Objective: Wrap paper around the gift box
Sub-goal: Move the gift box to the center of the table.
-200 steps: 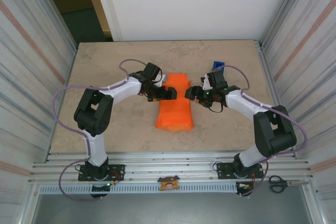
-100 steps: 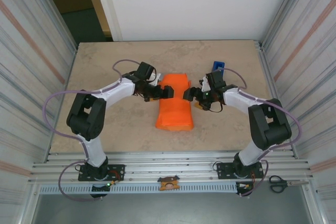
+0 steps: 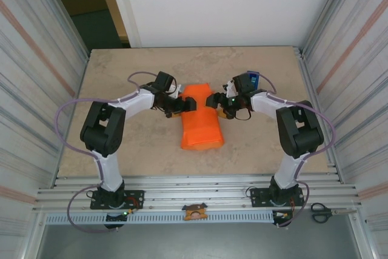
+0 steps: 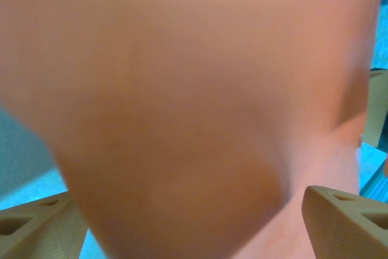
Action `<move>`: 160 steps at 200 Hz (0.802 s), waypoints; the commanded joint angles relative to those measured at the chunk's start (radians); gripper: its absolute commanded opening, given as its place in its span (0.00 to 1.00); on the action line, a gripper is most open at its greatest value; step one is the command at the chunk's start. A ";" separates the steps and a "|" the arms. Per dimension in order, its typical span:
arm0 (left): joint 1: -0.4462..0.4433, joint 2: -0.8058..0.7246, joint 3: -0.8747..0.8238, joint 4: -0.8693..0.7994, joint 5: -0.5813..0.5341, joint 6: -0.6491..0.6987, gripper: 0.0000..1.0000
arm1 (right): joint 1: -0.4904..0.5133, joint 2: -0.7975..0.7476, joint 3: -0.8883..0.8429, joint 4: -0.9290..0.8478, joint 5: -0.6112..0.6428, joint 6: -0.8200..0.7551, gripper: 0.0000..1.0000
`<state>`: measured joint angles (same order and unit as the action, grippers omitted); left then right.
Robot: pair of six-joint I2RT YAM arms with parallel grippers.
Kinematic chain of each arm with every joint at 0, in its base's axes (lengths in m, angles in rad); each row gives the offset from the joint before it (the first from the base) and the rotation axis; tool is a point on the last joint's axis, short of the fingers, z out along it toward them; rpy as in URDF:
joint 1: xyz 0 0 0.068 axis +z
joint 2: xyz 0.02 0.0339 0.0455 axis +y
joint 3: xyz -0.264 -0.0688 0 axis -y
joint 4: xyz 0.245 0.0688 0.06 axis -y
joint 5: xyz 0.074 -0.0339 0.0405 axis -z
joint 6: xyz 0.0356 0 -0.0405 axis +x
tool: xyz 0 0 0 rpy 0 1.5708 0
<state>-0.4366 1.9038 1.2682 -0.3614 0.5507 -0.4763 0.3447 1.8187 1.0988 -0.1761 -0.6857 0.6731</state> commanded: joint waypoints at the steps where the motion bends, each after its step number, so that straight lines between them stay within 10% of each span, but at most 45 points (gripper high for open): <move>1: 0.017 0.028 0.049 0.005 0.021 -0.007 0.89 | -0.004 0.050 0.046 0.038 -0.055 0.016 0.81; 51: 0.035 0.033 0.084 -0.017 0.013 0.016 0.90 | -0.004 0.022 0.082 0.010 0.003 -0.004 0.80; 124: 0.011 -0.249 -0.109 0.053 -0.181 0.073 0.99 | 0.071 -0.554 -0.185 -0.036 0.614 -0.193 0.98; 160: -0.010 -0.384 -0.282 0.183 -0.224 0.049 0.99 | -0.007 -0.636 -0.328 -0.023 0.351 -0.209 0.94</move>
<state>-0.4347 1.5864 1.0817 -0.2775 0.3859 -0.4320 0.3866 1.1549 0.8440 -0.1692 -0.2138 0.5175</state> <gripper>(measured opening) 0.987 0.980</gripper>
